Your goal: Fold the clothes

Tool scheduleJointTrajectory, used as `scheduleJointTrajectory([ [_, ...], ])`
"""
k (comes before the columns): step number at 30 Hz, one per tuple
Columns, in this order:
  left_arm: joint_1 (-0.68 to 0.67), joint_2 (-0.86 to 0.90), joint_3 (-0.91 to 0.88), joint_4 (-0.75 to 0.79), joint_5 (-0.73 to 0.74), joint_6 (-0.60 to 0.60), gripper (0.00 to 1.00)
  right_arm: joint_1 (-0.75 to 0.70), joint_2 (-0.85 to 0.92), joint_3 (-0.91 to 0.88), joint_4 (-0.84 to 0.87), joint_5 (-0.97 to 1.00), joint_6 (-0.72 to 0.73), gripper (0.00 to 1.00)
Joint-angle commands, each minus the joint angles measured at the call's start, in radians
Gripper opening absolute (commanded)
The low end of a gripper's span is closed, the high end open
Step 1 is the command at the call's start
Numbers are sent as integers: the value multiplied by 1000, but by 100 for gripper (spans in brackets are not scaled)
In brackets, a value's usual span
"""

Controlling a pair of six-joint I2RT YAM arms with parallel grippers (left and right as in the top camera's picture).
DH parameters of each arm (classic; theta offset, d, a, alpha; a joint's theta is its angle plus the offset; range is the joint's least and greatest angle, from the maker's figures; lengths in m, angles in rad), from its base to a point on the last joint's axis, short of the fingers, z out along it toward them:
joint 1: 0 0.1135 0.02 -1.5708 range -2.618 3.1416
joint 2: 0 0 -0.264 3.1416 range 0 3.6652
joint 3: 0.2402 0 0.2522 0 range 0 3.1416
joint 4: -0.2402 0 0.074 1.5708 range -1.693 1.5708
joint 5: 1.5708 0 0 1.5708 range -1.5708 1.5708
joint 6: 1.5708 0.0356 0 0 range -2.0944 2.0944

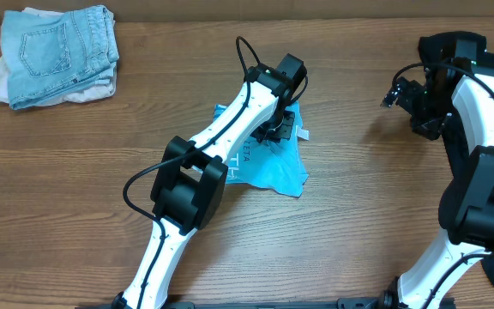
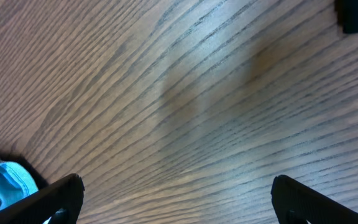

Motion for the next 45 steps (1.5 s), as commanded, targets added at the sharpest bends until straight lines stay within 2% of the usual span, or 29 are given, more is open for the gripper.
scheduleJointTrajectory([
  [1,11,8,-6,-2,-13,-14,15,3,-29,20,10,0,8,100],
  [7,19,8,-6,-7,-18,-13,15,3,-29,20,10,0,8,100],
  [10,19,8,-6,-6,-37,-13,25,3,-29,20,10,0,8,100],
  [13,19,8,-6,-7,-35,-13,25,3,-29,20,10,0,8,100],
  [19,19,8,-7,-7,-35,-14,16,3,-29,20,10,0,8,100],
  [23,19,8,-7,-7,-35,-14,4,3,-29,20,10,0,8,100],
  [45,-18,5,84,-79,-19,-14,4,3,-29,20,10,0,8,100],
])
